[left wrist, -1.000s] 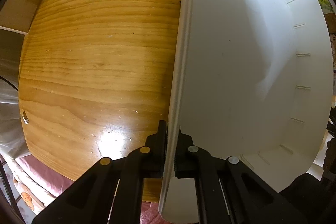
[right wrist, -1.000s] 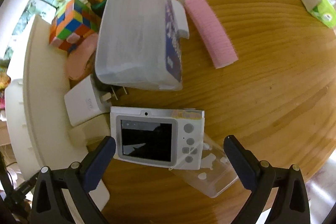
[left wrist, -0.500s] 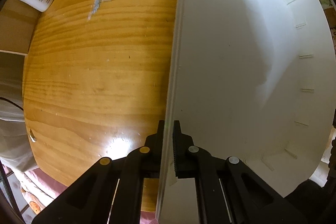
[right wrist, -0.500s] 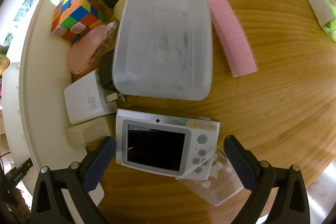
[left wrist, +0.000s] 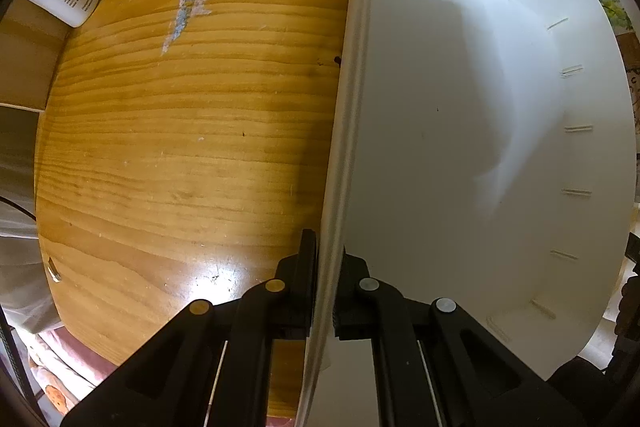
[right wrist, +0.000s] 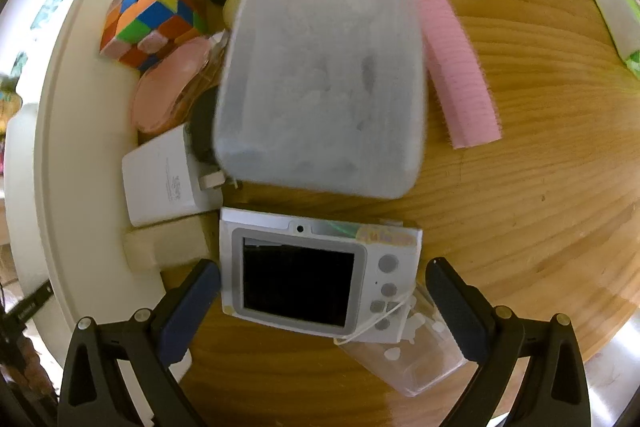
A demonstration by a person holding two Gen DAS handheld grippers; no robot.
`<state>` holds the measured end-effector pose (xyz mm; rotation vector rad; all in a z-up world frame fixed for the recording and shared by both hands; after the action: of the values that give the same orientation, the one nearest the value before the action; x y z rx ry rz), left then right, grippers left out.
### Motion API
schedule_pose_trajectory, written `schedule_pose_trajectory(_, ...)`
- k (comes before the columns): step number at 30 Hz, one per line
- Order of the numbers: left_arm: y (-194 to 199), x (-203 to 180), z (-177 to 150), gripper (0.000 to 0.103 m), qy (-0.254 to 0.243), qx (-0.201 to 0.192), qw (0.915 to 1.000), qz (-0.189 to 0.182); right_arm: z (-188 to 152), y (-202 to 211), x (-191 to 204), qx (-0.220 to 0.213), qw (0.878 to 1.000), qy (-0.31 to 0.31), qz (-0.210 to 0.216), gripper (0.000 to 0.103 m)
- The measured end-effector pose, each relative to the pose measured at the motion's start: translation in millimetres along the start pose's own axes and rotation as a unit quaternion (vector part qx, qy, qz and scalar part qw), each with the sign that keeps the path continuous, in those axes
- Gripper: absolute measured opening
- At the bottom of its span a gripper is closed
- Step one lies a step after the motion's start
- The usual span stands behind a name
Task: Organize rigid objects
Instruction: 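Close the right tool on the white screened gadget, then lift the white screened gadget off the desk with the right tool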
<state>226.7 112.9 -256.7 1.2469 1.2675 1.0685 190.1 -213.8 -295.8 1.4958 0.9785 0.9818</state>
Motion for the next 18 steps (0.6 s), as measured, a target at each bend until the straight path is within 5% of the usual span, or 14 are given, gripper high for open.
schedule_pose_trajectory(13,-11,-2,-17,0.006,-0.007,0.001,1.0000,0.002,-9,-9,24,-0.003,1.000,0.020,-0.003,0.098)
schedule_pose_trajectory(18,-7,-1,-20,0.005,-0.014,-0.010,0.9998,-0.004,-15,-2,-2,-0.011,1.000,0.002,0.026,0.098)
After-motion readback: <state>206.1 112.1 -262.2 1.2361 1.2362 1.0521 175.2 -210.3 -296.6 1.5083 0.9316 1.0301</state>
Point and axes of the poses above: each gripper's, at about its wrist camera, not at the fingertips, and y roughly against the way its jaws point, x to its left, z to its top, the point moved 5 cm from there along -y, roughly the way its jaws point, and after that the axes turned 2 degrees about x, right-handed, at the moved point
